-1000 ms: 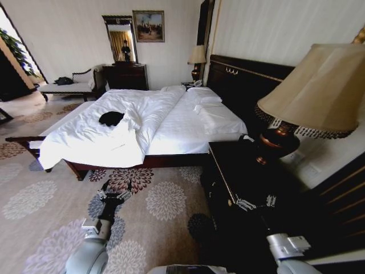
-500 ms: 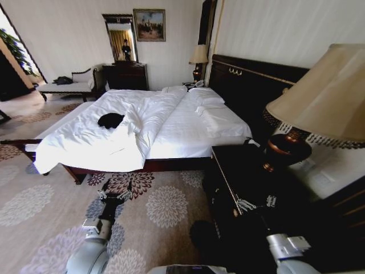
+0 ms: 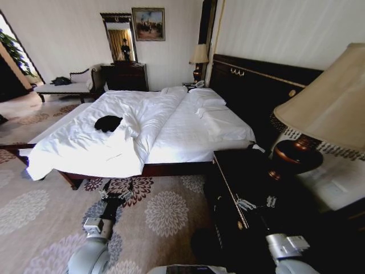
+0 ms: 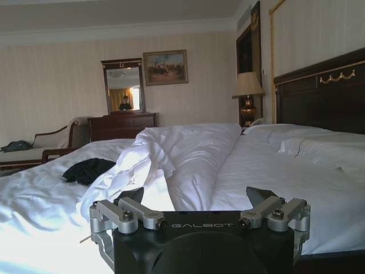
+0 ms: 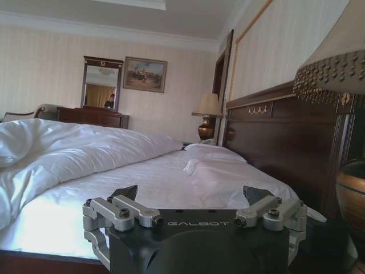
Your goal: Fold the clothes on the bed.
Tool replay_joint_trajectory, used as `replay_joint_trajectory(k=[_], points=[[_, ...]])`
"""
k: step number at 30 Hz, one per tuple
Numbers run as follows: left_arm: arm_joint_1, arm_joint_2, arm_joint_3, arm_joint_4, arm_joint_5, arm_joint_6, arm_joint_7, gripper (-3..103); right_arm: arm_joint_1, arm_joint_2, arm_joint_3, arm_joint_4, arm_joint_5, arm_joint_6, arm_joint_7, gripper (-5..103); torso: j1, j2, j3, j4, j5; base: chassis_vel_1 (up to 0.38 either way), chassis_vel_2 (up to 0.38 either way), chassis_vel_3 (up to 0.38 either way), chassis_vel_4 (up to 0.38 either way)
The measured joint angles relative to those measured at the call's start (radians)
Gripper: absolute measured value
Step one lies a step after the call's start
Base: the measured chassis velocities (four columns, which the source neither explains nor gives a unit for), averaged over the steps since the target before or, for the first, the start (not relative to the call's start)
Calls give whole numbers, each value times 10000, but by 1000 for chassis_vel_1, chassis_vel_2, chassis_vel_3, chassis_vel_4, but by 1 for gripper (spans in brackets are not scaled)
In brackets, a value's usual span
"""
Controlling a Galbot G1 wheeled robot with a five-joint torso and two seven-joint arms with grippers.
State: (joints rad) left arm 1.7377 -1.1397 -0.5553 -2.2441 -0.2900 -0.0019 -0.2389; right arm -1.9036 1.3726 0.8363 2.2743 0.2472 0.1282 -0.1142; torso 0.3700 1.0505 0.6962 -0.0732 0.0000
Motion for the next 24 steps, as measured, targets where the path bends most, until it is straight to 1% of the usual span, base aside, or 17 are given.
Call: replay_joint_trajectory(k=[8,16,24], points=[[-14,23,-19,21,-20,9,-7,100,24,69,-52,-42,4,-75,71,100,0,0,0,0,0,-115,103,114,-109],[40,47,18,25,-6,29,-12,100,47,307,-279,-117,-45,-87,103,100,-1,0,-1,0,0,-109,115,118,-119],[121,17,64,33,20,32,-16,100,124,301,-317,-170,-61,-139,233,100,1,-1,1,0,0,-148,149,143,-151]])
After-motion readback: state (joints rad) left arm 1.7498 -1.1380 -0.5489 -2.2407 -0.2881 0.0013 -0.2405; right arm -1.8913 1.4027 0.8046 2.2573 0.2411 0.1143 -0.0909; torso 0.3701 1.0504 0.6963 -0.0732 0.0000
